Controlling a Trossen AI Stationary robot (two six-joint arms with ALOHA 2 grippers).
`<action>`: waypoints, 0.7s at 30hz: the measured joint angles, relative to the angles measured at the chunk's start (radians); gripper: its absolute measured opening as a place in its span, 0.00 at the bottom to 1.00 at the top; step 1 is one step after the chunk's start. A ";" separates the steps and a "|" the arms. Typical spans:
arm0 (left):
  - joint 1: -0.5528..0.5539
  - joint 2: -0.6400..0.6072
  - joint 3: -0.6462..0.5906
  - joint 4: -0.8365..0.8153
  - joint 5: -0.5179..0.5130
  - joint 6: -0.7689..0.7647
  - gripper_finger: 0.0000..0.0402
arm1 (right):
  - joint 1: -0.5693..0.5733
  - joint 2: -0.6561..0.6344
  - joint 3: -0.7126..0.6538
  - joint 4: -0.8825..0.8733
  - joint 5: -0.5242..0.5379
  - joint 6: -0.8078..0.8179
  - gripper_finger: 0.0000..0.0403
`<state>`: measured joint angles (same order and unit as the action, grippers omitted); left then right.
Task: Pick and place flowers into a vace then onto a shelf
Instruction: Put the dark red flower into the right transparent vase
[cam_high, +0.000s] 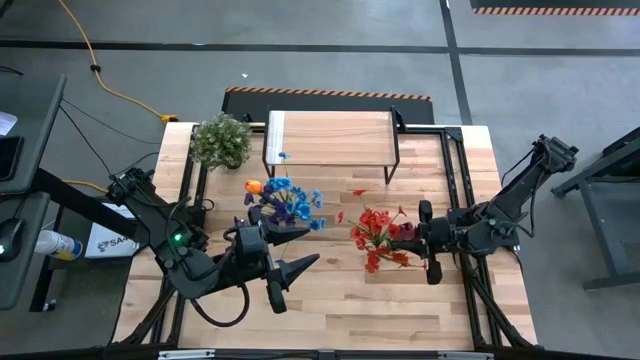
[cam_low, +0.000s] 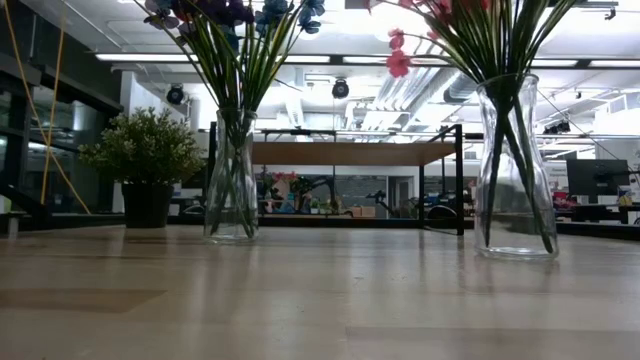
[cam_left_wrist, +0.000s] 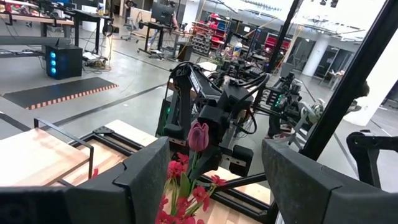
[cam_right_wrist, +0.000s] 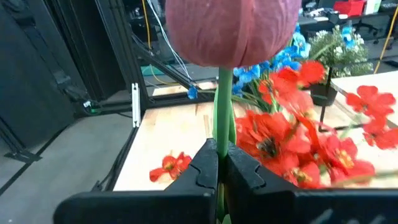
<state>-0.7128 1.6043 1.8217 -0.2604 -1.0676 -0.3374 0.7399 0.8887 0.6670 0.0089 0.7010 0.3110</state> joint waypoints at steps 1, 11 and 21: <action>0.000 0.000 0.000 -0.003 0.000 0.000 0.71 | 0.000 0.003 0.000 -0.008 0.000 0.007 0.01; 0.000 0.000 0.000 -0.005 0.000 0.000 0.71 | 0.000 0.040 0.000 -0.018 0.005 0.028 0.01; 0.000 0.000 0.000 -0.005 0.000 0.000 0.71 | 0.000 0.042 0.000 -0.027 -0.024 0.030 0.08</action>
<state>-0.7128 1.6043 1.8217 -0.2657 -1.0672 -0.3374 0.7399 0.9310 0.6670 -0.0182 0.6773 0.3405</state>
